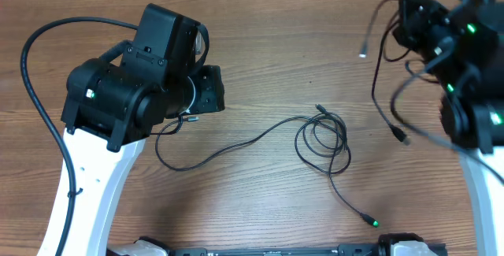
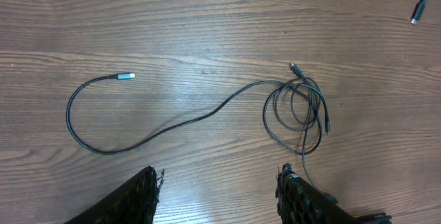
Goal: Untangle cables
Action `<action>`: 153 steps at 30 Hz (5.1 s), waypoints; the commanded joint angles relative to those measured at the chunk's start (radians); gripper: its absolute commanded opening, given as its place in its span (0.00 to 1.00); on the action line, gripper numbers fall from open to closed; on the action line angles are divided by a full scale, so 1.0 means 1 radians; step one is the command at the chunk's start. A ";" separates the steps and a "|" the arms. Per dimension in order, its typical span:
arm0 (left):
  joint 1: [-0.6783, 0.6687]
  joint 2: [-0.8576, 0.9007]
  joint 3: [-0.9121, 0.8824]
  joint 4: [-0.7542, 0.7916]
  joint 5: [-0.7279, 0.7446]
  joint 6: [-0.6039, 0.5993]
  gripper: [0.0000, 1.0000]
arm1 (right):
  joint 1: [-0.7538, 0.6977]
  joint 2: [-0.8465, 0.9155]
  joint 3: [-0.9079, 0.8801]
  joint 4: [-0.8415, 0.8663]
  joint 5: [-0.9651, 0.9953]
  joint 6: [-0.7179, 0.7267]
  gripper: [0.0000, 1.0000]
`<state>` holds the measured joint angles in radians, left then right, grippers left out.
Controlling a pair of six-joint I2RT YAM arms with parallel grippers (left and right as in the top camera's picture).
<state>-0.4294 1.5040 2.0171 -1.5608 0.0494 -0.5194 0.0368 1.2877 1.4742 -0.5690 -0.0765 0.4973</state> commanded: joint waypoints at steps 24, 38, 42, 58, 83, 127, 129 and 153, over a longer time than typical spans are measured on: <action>0.003 0.008 0.015 0.010 0.003 0.018 0.58 | -0.487 0.578 0.025 0.008 -0.082 -0.084 0.91; 0.003 0.013 0.014 0.008 0.023 0.014 0.57 | -0.392 0.613 -0.066 -0.073 -0.029 -0.111 0.91; 0.003 0.013 0.015 0.010 0.022 0.014 0.57 | -0.375 0.662 -0.068 -0.073 -0.029 -0.172 0.92; 0.003 0.013 0.014 0.010 0.022 0.014 0.57 | -0.352 0.821 -0.068 -0.003 -0.029 -0.559 1.00; 0.003 0.013 0.014 0.018 0.021 0.015 0.59 | -0.233 0.855 -0.069 -0.013 -0.246 -0.558 0.28; 0.003 0.013 0.014 0.043 0.019 0.014 0.60 | -0.206 0.980 0.077 0.325 0.002 0.110 0.58; 0.003 0.013 0.014 0.045 0.019 0.014 0.60 | -0.206 0.991 0.077 0.348 -0.029 0.109 0.51; 0.003 0.013 0.014 0.049 0.018 0.014 0.61 | -0.186 0.957 0.330 0.510 -0.409 0.294 0.60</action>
<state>-0.4294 1.5085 2.0167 -1.5177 0.0608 -0.5198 -0.1551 2.2902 1.7378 -0.0673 -0.4400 0.7235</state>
